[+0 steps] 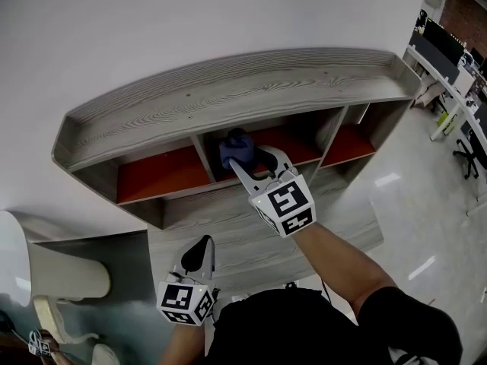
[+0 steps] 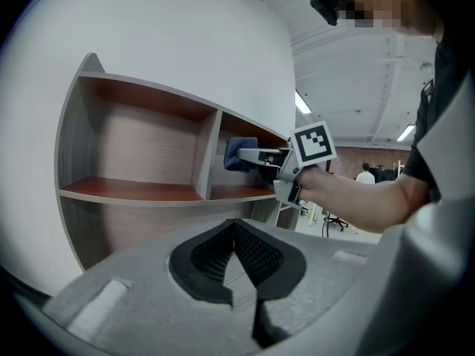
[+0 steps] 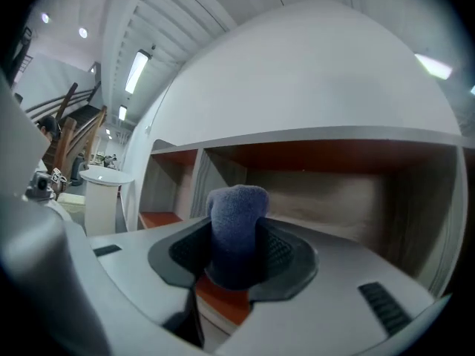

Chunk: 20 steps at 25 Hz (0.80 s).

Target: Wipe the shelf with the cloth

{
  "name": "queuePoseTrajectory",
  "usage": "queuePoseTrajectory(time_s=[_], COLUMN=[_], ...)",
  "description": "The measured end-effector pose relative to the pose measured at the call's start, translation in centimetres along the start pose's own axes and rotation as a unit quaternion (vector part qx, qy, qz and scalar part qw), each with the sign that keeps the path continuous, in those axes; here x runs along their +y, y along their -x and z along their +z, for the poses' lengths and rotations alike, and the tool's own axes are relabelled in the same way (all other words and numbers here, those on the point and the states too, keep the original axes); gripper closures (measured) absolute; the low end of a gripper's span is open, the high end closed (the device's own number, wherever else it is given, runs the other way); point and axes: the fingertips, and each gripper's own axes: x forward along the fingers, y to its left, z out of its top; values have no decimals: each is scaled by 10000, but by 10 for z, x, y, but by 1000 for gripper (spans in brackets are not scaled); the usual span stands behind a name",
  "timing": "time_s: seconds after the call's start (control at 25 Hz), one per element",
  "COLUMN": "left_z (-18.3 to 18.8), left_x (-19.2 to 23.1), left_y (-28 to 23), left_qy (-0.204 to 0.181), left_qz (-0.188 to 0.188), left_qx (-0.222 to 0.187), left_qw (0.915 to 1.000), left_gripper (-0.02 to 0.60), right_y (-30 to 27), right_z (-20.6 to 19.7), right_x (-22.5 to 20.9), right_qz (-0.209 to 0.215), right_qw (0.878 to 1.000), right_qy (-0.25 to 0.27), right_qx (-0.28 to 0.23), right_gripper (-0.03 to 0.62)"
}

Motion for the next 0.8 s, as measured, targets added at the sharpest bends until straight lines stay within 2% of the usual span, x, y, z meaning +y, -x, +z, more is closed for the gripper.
queuePoseTrajectory(time_s=[0.24,0.48,0.8], left_z=[-1,-1,0], left_x=[3,12,11], left_y=[5,10,10], left_qy=[25,68,86], left_qz=[62,200,190], left_qx=[17,-19,-24], left_qw=[10000,9998,9998], left_gripper=[572,572,571], right_y=[-45,-67,-73], right_z=[22,33,40], right_x=[-10,-15,-20], right_qz=[-215,-333,-448], right_qw=[9988,9961,9951], right_qy=[428,801,873], right_qx=[-97,-132,-135], right_gripper=[437,436,437])
